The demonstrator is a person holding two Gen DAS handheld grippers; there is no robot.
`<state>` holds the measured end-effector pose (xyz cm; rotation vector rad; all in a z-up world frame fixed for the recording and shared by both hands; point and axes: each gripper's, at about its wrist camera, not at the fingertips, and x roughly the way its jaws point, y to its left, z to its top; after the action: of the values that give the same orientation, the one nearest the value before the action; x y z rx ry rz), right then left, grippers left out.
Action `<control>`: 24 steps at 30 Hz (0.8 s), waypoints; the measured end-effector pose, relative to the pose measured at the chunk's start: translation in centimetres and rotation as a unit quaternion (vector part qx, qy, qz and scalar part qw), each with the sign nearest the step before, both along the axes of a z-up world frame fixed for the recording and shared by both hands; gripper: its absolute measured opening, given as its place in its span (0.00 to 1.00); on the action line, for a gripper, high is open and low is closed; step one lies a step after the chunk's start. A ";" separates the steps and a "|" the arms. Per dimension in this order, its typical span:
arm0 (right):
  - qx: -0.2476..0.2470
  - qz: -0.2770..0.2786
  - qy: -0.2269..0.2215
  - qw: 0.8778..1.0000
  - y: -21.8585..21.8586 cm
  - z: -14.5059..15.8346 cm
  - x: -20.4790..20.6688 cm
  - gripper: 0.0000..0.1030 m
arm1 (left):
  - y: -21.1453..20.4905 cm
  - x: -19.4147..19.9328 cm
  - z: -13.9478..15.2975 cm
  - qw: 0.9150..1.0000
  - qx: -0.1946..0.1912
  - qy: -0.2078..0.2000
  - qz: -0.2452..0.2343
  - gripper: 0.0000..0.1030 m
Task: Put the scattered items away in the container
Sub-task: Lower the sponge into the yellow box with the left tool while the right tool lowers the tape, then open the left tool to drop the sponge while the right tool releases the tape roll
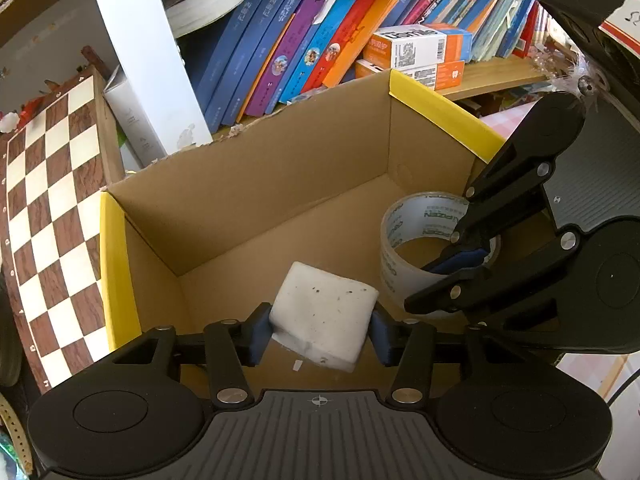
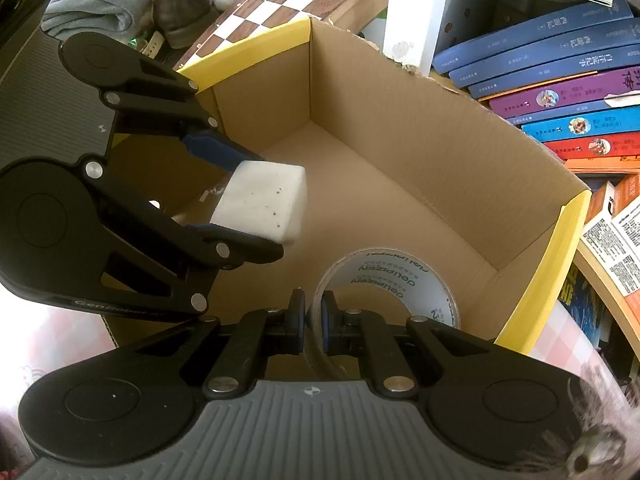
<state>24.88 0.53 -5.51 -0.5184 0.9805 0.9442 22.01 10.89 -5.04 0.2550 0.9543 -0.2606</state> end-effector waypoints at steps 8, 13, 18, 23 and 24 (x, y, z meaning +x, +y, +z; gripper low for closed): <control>-0.001 0.000 0.003 1.000 0.0 -0.1 0.0 0.09 | 0.1 0.3 -0.1 1.000 -0.001 0.010 0.009 0.52; -0.002 -0.001 0.000 1.000 -0.1 0.0 0.1 0.12 | 0.0 0.1 -0.1 1.000 0.023 0.004 0.018 0.64; -0.003 -0.003 -0.004 1.000 0.0 0.0 0.0 0.12 | 0.1 -0.3 0.2 0.999 0.028 -0.003 0.016 0.69; -0.005 -0.010 -0.013 1.000 -0.1 0.3 -0.1 0.13 | 0.3 -0.7 0.6 0.999 0.029 -0.010 0.019 0.75; -0.005 -0.011 -0.013 1.000 -0.2 0.4 -0.1 0.15 | 0.3 -0.8 0.7 0.999 0.030 -0.012 0.019 0.75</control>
<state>24.74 0.36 -5.15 -0.5255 0.9652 0.9109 21.22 11.18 -4.36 0.2946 0.9430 -0.1932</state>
